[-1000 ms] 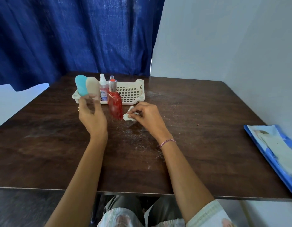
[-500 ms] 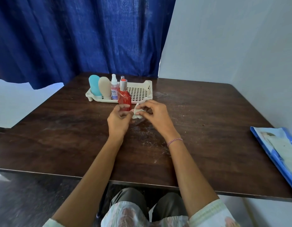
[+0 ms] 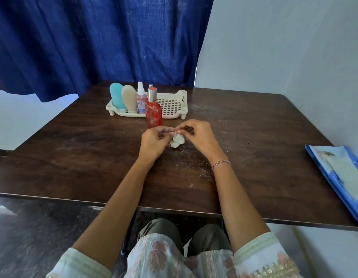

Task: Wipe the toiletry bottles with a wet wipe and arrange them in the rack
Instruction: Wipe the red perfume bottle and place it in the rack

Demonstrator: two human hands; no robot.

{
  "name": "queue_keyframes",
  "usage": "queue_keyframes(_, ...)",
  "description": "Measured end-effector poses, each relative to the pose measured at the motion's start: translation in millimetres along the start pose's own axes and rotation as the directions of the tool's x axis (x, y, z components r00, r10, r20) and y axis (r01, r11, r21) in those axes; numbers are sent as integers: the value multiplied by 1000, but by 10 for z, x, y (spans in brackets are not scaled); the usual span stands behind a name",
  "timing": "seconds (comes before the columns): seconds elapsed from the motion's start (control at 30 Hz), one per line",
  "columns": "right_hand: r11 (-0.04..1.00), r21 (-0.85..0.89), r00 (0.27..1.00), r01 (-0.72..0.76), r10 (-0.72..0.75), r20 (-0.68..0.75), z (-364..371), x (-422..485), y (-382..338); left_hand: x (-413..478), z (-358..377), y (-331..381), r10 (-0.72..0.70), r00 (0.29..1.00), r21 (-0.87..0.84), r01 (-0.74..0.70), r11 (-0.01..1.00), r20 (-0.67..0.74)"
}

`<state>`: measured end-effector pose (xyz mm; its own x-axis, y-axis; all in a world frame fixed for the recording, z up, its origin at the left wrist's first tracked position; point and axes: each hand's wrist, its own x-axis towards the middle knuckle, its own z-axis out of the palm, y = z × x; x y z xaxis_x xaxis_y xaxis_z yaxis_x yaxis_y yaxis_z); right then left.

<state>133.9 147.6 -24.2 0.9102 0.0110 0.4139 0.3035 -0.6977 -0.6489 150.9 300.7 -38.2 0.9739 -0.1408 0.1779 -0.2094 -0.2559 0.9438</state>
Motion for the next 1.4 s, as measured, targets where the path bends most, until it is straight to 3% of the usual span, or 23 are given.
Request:
queue_keyframes(0.13,997,-73,994,-23,30,108,-31,-59,32,-33,47,-31,63,998,210,-65,975,17)
queue_keyframes(0.27,995,-98,992,-32,43,115,-77,-42,84,-14,65,-22,66,998,324,-65,944,8)
queue_keyframes(0.47,993,100,987,-63,77,-144,105,3,-56,-97,-11,8,83,947,263,2,965,-311)
queue_keyframes(0.63,986,93,986,-137,145,-80,215,226,-279,-12,45,128,27,865,135,47,990,-501)
queue_keyframes(0.73,976,86,980,-199,200,-5,300,314,-325,28,100,127,-41,887,113,104,988,-460)
queue_keyframes(0.93,937,224,962,-268,271,16,387,382,-315,91,103,109,65,930,146,-12,989,-363)
queue_keyframes(1.2,954,238,982,-182,191,-13,450,404,-231,102,14,90,134,900,218,-44,975,-415)
queue_keyframes(1.4,964,241,988,-109,131,-76,477,300,-237,122,-43,12,74,895,123,-21,992,-439)
